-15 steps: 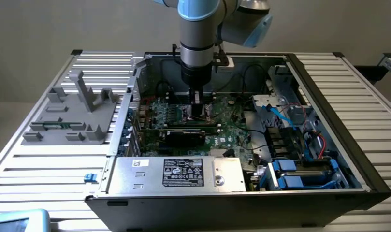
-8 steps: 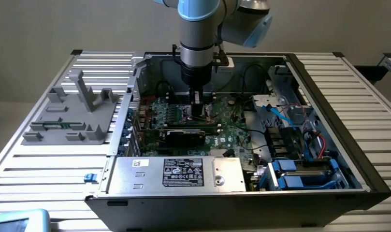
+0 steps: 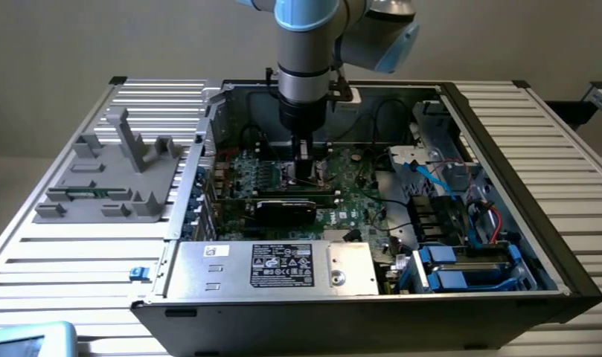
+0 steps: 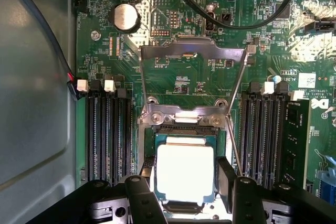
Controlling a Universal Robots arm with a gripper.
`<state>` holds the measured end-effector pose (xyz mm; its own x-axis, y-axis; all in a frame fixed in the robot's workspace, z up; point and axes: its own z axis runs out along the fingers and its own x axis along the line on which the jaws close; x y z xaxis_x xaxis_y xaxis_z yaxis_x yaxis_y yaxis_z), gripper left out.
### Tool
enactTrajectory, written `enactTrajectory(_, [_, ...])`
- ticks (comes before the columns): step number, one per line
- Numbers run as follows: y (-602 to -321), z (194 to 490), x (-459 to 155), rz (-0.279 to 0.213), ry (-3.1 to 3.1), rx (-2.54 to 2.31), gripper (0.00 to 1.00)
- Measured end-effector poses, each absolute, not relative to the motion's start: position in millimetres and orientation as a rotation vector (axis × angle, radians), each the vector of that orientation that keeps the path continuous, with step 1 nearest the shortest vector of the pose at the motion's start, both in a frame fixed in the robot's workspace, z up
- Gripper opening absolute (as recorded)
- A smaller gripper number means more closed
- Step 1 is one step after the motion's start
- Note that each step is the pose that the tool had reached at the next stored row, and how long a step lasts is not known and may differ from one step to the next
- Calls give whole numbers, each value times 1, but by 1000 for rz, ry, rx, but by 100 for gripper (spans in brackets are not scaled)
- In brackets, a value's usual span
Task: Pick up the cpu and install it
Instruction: 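Place the cpu into insertion slot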
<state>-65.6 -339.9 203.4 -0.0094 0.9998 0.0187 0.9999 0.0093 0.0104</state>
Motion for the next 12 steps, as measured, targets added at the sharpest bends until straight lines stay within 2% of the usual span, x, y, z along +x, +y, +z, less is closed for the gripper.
enactTrajectory(12, [-340,205,-65,-19,-2233,-2212,55])
